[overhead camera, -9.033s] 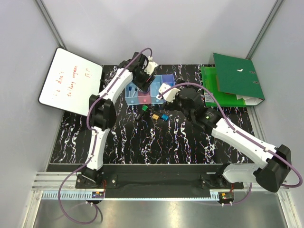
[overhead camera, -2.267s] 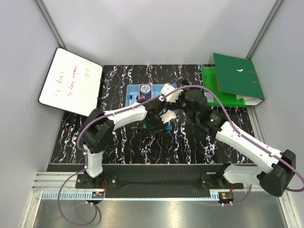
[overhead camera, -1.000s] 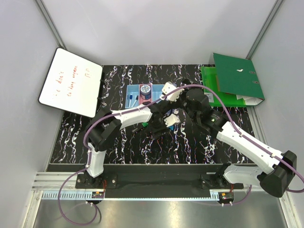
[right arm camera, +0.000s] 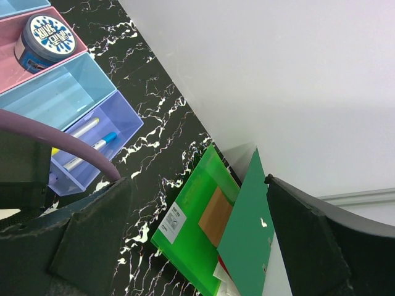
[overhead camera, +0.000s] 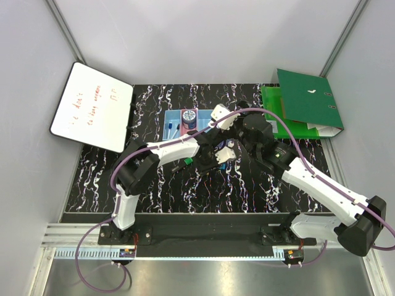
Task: Sort the stationery into containers
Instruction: Pick up the stationery from the center of the board.
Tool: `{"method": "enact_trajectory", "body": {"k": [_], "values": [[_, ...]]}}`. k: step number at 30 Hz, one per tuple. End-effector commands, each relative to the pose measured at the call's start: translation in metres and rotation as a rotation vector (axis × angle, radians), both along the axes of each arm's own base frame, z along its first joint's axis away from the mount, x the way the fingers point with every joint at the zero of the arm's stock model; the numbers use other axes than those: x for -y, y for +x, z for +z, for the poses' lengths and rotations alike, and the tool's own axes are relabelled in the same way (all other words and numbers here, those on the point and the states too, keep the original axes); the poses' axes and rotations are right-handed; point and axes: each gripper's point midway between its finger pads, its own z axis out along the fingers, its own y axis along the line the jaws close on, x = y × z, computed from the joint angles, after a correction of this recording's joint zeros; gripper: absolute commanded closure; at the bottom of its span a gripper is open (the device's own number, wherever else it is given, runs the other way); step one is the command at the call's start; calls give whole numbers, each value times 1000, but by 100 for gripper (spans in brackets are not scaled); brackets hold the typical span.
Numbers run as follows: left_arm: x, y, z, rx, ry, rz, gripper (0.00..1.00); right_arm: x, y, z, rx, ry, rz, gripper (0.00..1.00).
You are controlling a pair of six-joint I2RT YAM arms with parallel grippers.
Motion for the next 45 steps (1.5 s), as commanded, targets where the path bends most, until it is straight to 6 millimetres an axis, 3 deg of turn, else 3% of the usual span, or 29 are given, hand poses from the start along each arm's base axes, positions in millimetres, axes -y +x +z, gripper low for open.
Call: {"method": "enact_trajectory", "body": {"k": [1,13,21,29,45], "values": [[16,4,18,50,-75,-52,60,-7,0,28,49,79,24,3],[27,2,28,40,-128,-94,58,-8,0,29,50,79,22,3],[29,-3,24,17,-139,-141,57,-8,1,31,54,80,21,3],[31,4,27,50,-138,-191,42,-8,1,26,43,72,22,2],[39,3,21,53,-162,-342,42,-8,1,26,41,74,20,2]]}}
